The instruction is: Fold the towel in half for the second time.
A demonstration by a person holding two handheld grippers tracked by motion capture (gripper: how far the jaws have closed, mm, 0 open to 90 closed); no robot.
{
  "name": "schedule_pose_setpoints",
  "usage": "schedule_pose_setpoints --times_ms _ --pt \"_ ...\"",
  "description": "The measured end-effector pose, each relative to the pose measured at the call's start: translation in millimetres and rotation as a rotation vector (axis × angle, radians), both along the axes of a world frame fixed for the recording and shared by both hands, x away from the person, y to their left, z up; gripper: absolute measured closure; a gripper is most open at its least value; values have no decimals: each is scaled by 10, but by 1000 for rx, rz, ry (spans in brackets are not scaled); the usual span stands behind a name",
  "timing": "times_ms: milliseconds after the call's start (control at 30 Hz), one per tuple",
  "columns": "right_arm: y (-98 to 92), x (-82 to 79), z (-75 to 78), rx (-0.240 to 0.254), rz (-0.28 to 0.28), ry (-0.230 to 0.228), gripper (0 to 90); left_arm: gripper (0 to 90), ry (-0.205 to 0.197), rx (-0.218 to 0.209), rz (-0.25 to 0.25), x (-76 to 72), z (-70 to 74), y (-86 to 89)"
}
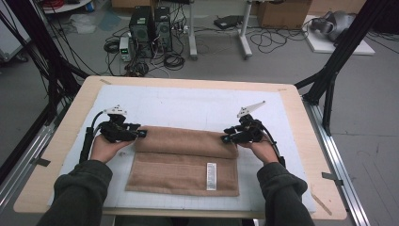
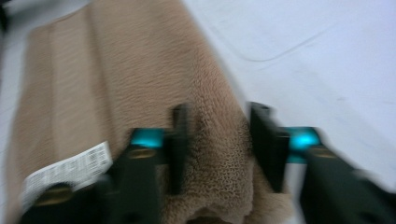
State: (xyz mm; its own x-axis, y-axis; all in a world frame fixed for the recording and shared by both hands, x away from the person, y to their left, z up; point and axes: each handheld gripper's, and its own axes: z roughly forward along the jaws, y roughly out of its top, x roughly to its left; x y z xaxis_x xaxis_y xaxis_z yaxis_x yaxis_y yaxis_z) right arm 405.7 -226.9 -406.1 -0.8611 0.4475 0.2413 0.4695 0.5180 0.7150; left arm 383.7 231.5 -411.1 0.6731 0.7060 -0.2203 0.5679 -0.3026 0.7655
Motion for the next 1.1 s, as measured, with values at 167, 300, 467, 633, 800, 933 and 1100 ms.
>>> schedule_pose_setpoints --times_ms 167,300,467,633,800,933,1100 --pt "25 -83 91 16 69 -18 816 833 -46 36 -42 -136 93 6" --pt "-11 -272 264 22 76 -63 814 831 -103 39 -74 -439 246 85" --pt "-47 -770 445 65 161 -100 701 652 -120 26 -124 -898 319 192" --pt "-126 -947 420 52 129 -122 662 572 -123 48 -138 -1018 330 221" --pt "-50 -944 219 -19 153 -96 640 571 -92 59 -147 -1010 148 120" --pt "-33 -1005 57 -66 178 -92 638 582 -83 102 -177 -1053 5 12" --pt "-45 -1081 -153 -94 174 -69 625 610 -61 150 -218 -1142 -164 -71"
